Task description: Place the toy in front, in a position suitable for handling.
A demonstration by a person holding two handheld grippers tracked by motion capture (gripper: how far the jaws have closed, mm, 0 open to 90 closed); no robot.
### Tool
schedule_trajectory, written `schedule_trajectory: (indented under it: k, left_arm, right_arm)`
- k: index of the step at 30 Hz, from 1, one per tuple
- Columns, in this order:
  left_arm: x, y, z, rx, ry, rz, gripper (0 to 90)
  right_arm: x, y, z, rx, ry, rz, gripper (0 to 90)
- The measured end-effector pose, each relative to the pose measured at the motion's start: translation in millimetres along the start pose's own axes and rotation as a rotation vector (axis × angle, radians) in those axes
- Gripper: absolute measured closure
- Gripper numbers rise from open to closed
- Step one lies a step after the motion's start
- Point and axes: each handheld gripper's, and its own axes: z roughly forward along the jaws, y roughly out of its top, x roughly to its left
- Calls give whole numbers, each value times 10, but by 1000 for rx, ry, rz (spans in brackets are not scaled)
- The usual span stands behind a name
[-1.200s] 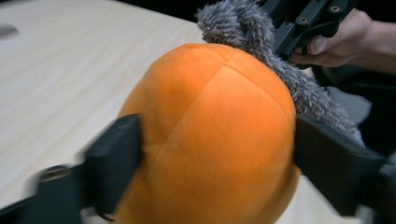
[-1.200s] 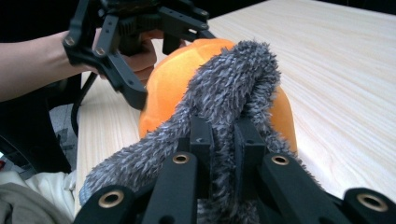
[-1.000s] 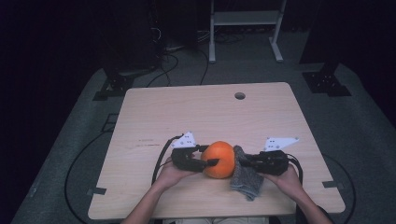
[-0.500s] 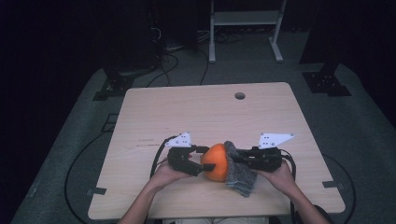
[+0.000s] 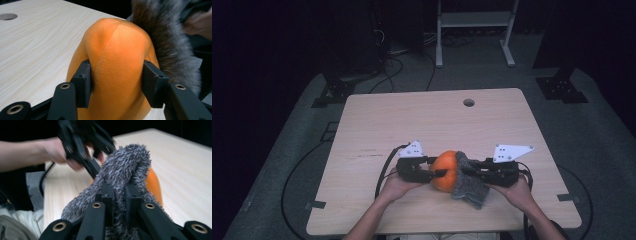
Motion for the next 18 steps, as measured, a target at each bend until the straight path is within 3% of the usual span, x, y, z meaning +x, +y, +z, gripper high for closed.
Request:
schedule_trajectory:
  k: [4, 7, 9, 11, 13, 16, 18]
  left_arm:
    - [-39, -24, -13, 19, -29, 35, 465]
    - [-27, -53, -5, 17, -50, 40, 419]
    - [-32, -42, 38, 20, -32, 33, 430]
    - [-38, -20, 64, 22, -13, 17, 442]
    - [-54, -23, 79, 19, -5, 6, 443]
    - [-113, -20, 123, 13, -3, 18, 449]
    - [-191, -3, 165, 22, -1, 64, 466]
  right_arm:
    - [23, 58, 92, 54, -17, -49, 804]
    - [-43, -61, 77, 58, -2, -19, 805]
    - [-67, -107, 55, 52, -11, -1, 806]
    - [-61, -116, 17, 67, -41, -14, 806]
    - [-7, -118, -22, 84, -56, -38, 806]
    - [99, -72, -18, 80, -35, -62, 805]
    - [183, 6, 48, 88, -6, -92, 806]
